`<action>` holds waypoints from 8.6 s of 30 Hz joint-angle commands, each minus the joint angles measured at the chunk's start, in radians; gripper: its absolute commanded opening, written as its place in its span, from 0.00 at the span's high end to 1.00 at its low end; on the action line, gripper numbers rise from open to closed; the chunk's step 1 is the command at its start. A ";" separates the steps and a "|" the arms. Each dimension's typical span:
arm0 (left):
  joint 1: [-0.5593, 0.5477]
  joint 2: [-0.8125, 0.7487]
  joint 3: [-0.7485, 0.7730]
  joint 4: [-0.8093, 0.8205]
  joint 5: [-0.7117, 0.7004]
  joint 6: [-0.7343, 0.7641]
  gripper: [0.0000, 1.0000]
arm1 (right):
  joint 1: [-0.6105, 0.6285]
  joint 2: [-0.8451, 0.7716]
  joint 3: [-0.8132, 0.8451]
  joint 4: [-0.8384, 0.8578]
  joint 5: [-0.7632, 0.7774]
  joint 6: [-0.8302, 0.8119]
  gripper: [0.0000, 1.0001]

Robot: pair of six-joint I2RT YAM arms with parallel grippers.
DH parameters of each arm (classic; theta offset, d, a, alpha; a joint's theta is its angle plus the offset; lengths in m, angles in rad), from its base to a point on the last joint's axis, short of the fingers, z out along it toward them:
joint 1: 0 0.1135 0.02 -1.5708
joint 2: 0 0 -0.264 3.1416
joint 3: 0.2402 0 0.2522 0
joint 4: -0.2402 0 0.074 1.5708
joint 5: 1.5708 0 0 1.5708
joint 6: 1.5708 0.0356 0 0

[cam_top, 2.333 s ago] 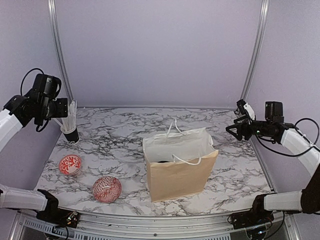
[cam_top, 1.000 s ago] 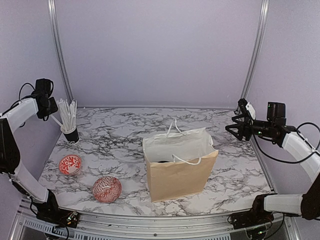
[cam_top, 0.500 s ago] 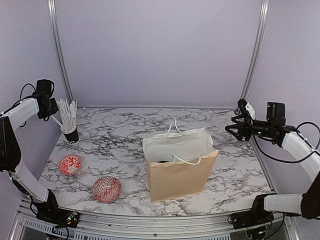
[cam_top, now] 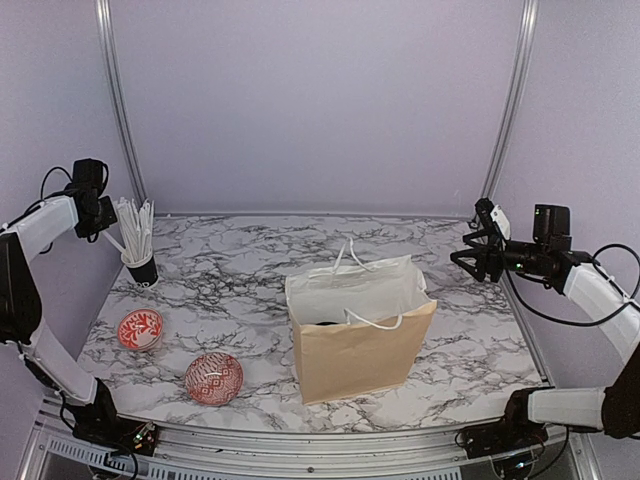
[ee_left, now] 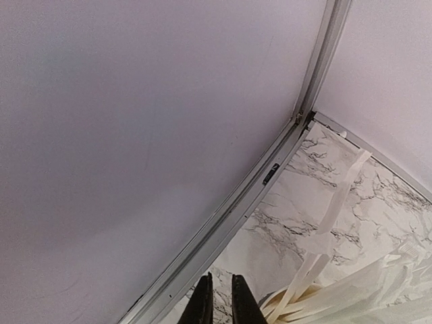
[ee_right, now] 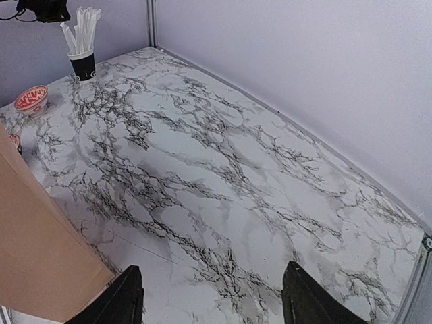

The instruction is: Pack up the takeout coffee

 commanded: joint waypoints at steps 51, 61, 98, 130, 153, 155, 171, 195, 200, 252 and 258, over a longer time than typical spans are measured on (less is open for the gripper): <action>-1.068 -0.281 0.573 -0.099 0.615 -0.103 1.00 | -0.001 0.048 0.006 -0.020 0.052 -0.044 0.34; -1.303 -0.078 0.567 -0.047 0.334 0.063 1.00 | -0.001 0.055 0.005 -0.022 0.058 -0.050 0.34; -1.308 -0.193 0.376 -0.290 -0.327 0.160 0.42 | 0.002 0.061 0.013 -0.049 0.045 -0.075 0.33; 0.060 -0.037 0.115 -0.051 0.198 -0.126 0.61 | 0.044 0.046 0.015 -0.065 0.078 -0.104 0.33; 0.120 0.143 0.171 0.050 0.389 -0.233 0.64 | 0.053 0.077 0.015 -0.069 0.109 -0.122 0.33; 0.120 0.145 0.169 0.053 0.388 -0.233 0.68 | 0.052 0.077 0.015 -0.069 0.111 -0.123 0.33; 0.120 0.151 0.159 0.058 0.406 -0.235 0.94 | 0.053 0.084 0.014 -0.072 0.120 -0.126 0.34; 0.117 0.051 0.066 0.064 0.516 -0.286 0.62 | 0.095 0.096 0.015 -0.074 0.133 -0.132 0.34; 0.117 0.065 0.058 0.079 0.516 -0.295 0.63 | 0.095 0.098 0.015 -0.076 0.135 -0.133 0.33; -0.274 -0.346 0.468 -0.067 0.403 -0.120 1.00 | 0.124 0.132 0.020 -0.078 0.156 -0.139 0.34; -0.459 -0.356 0.496 0.032 0.620 -0.255 1.00 | 0.125 0.133 0.019 -0.077 0.164 -0.139 0.34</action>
